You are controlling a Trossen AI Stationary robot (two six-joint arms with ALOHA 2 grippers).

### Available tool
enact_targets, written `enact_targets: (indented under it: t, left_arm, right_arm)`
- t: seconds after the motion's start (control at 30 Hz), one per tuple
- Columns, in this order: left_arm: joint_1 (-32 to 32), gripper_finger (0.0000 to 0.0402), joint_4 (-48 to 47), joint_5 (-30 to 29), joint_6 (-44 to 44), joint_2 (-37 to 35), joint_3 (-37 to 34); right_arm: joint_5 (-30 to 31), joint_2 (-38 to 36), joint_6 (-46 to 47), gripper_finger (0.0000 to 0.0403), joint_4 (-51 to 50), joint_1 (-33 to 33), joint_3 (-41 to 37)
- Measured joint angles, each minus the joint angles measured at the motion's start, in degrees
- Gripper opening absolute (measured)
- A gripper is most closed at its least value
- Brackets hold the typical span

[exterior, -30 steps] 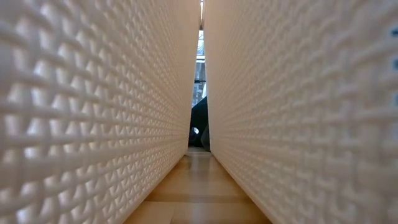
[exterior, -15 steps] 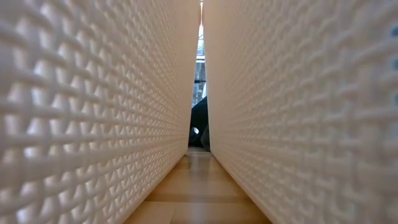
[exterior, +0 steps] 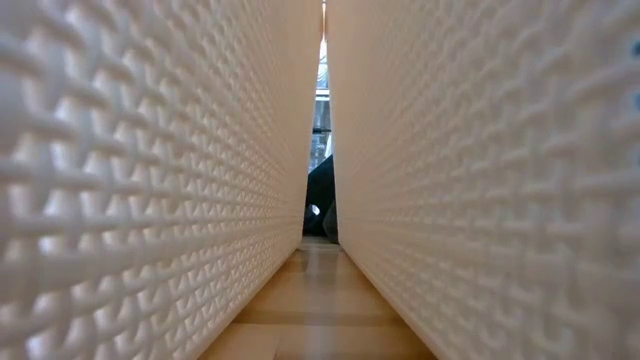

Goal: Sort clothes
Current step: Put the light blue pants into the right white bin

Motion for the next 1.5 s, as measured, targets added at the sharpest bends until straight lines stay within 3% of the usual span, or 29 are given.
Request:
enact_targets:
  t: [0.2,0.47,0.73,0.9,0.97,1.1,1.33,1.5]
  left_arm:
    - [0.0,0.0,-0.2,0.0,-0.1,0.0,0.0]
    - [0.0,0.0,-0.7,0.0,-0.1,0.0,0.0]
    - [0.0,0.0,-1.7,-0.1,-0.2,0.0,0.0]
    - [0.0,0.0,-1.7,-0.1,-0.2,0.0,0.0]
    - [0.0,0.0,-1.7,-0.1,-0.2,0.0,0.0]
    - [0.0,0.0,-1.8,-0.1,-0.1,0.0,0.0]
    - [0.0,0.0,-1.8,-0.1,-0.1,0.0,0.0]
    - [0.0,0.0,-1.7,-0.1,-0.1,0.0,0.0]
  right_arm:
    - [1.8,-0.8,2.1,0.0036,-0.3,0.0,0.0]
    - [8.2,-9.4,10.1,0.0105,-3.3,0.8,3.8]
    - [26.3,-19.6,13.6,0.0186,-3.8,-0.1,11.2]
    - [41.3,-25.5,18.0,0.0212,-8.1,-5.9,14.4]
    - [44.1,-27.5,20.3,0.0215,-9.5,-9.9,14.9]
    - [42.1,-30.8,22.4,0.0219,-13.1,-19.6,15.0]
    - [26.9,-29.1,16.0,0.022,-18.6,-35.3,15.0]
    - [17.4,-24.0,12.1,0.022,-18.5,-41.1,15.0]
